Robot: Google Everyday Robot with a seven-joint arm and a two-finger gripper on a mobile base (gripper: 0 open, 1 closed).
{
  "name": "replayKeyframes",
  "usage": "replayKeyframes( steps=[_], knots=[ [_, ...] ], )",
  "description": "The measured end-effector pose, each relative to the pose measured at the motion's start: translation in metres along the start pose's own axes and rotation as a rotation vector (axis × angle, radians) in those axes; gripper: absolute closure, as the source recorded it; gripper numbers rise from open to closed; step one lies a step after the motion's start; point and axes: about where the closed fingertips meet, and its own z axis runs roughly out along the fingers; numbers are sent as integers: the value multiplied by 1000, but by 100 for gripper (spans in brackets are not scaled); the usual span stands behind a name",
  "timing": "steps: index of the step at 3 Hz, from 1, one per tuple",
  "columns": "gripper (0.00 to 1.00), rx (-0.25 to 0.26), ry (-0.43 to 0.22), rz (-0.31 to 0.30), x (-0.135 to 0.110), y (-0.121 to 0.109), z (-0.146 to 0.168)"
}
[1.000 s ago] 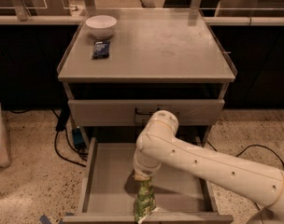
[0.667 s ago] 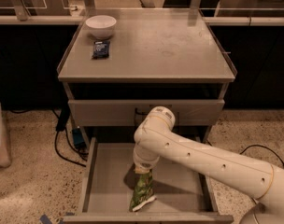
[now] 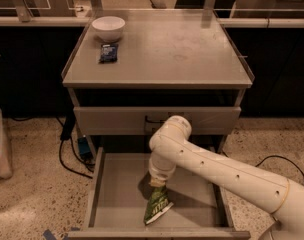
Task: Place green jalapeno chip bag into middle drawer
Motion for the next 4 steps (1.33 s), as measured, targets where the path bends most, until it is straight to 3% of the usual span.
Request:
replayKeyframes(
  steps=[1, 4],
  knots=[
    [100, -76, -1, 54, 20, 12, 26],
    [34, -77, -2, 54, 20, 12, 27]
  ],
)
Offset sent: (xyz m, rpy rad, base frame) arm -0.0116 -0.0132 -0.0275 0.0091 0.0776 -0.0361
